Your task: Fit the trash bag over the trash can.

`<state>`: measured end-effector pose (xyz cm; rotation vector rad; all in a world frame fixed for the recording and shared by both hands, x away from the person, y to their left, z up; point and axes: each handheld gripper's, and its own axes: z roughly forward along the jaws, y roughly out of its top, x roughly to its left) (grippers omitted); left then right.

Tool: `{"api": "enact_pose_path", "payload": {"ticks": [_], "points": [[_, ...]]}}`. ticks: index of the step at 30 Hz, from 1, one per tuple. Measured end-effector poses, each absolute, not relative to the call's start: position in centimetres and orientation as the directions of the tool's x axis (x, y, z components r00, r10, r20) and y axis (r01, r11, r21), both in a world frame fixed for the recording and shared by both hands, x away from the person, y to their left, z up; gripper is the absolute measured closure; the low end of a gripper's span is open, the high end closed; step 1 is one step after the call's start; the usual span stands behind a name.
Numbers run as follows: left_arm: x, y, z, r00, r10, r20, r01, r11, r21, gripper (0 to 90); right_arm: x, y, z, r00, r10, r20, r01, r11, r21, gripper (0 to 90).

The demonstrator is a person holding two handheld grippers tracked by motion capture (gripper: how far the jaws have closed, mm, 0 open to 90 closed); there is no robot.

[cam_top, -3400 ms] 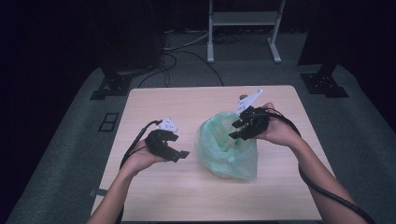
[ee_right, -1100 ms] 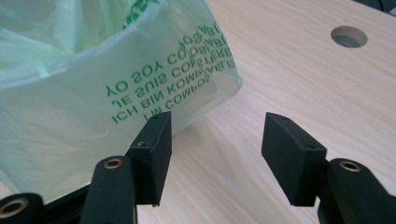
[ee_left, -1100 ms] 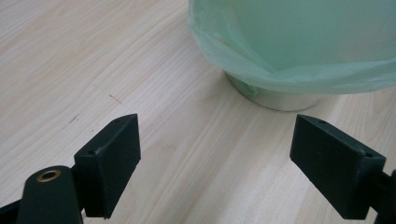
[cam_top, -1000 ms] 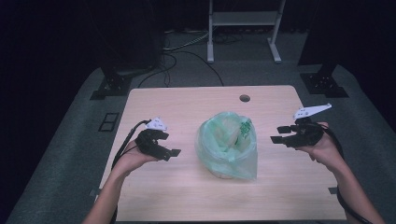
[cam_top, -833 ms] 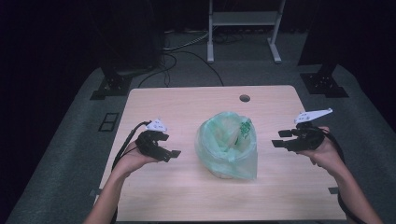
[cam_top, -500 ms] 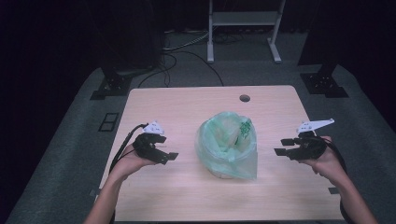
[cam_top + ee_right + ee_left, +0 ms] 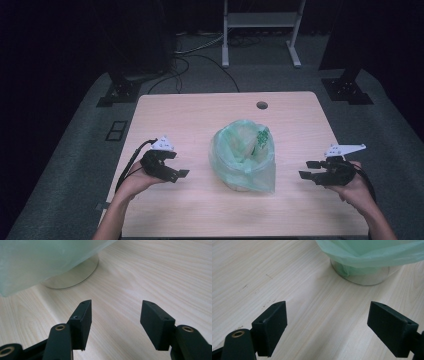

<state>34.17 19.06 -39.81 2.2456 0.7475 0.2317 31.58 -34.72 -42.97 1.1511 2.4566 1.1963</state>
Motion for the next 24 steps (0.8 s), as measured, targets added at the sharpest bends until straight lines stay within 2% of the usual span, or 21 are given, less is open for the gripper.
{"api": "enact_pose_path", "payload": {"ticks": [8,24], "points": [[33.2,20.4,-40.5,0.793,0.603,-0.087,0.453,-0.488,0.746,14.8,29.9,-35.6,-43.4,-0.667,0.725,0.17,0.549,0.324,0.771,42.0],[31.8,20.0,-42.0,0.8,0.597,-0.064,0.434,-0.502,0.748,14.8,27.9,-35.5,-43.8,-0.622,0.768,0.153,0.533,0.272,0.801,40.9]]}}
